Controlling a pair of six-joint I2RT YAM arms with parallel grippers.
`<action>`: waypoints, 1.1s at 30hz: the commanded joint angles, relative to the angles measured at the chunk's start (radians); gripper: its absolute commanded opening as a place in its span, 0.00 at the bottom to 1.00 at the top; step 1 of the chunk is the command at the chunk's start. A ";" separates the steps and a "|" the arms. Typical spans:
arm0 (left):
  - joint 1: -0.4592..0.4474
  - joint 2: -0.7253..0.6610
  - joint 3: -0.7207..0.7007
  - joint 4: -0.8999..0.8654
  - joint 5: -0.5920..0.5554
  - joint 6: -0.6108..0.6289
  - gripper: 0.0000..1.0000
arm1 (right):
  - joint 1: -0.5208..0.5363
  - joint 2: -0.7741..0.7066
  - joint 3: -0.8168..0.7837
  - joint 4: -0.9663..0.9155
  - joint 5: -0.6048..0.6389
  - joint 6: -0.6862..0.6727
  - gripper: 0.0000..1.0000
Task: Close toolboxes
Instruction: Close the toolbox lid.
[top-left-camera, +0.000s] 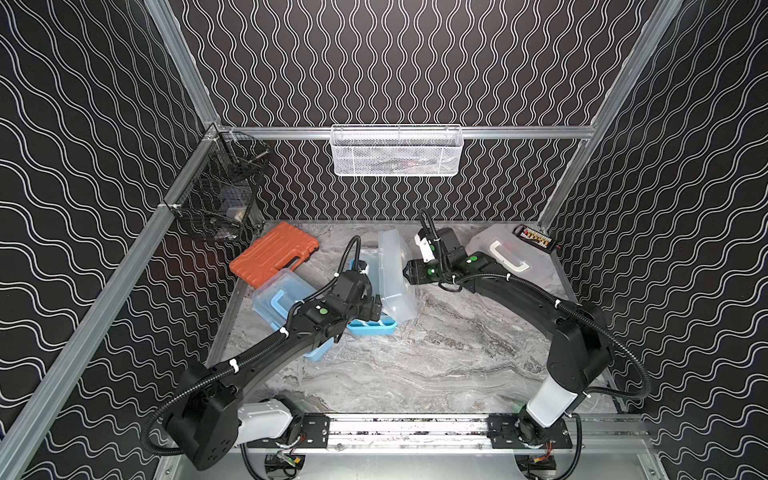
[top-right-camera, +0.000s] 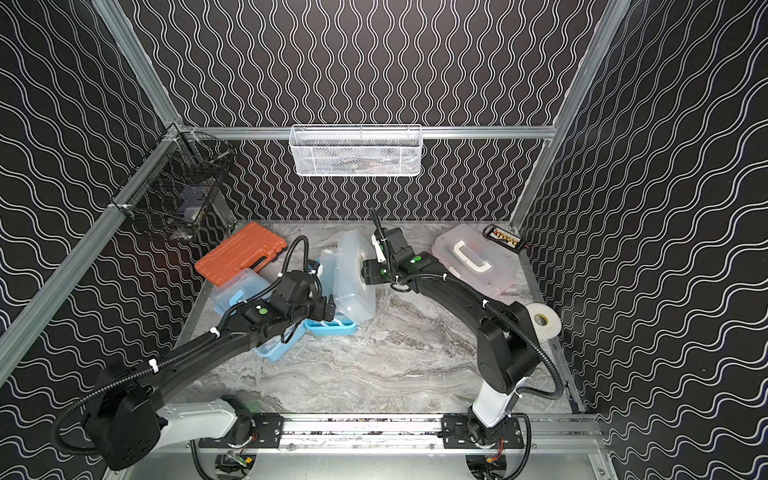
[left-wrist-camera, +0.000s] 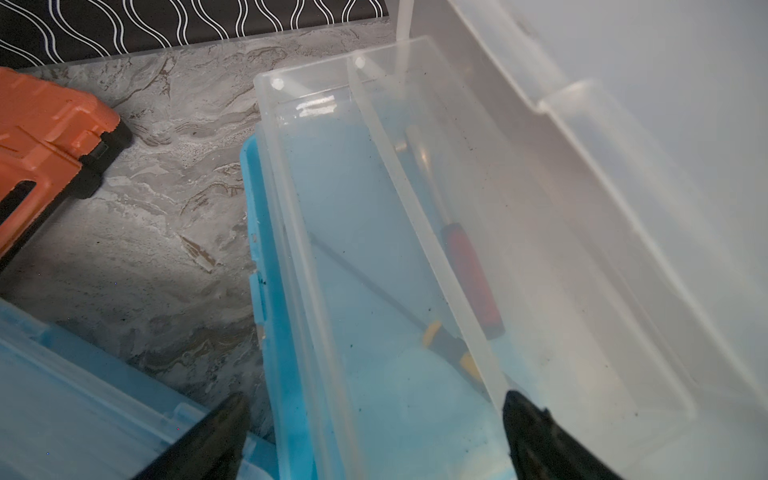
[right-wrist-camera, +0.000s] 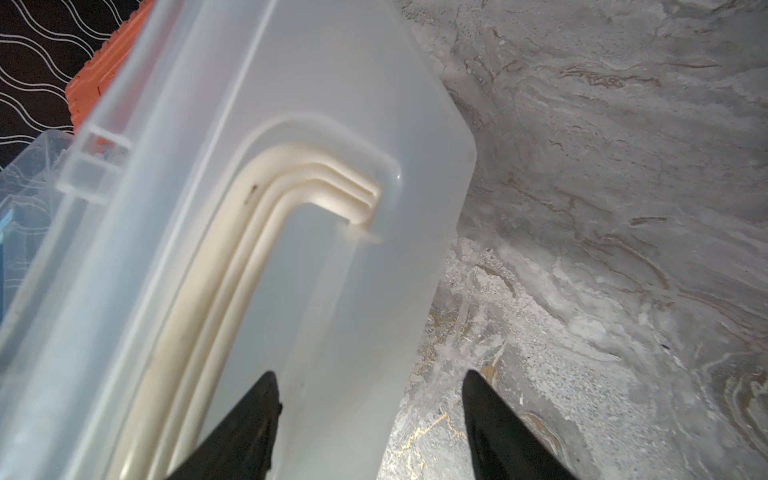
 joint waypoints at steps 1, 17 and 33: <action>0.010 -0.020 -0.007 0.146 0.087 0.018 0.99 | 0.001 0.009 -0.005 -0.017 0.005 -0.013 0.70; 0.036 0.010 -0.020 0.214 0.146 0.019 0.99 | 0.000 0.016 -0.021 -0.003 0.005 -0.012 0.70; 0.049 0.015 0.057 0.041 0.048 0.043 0.99 | 0.001 -0.127 -0.077 0.040 -0.093 0.001 0.83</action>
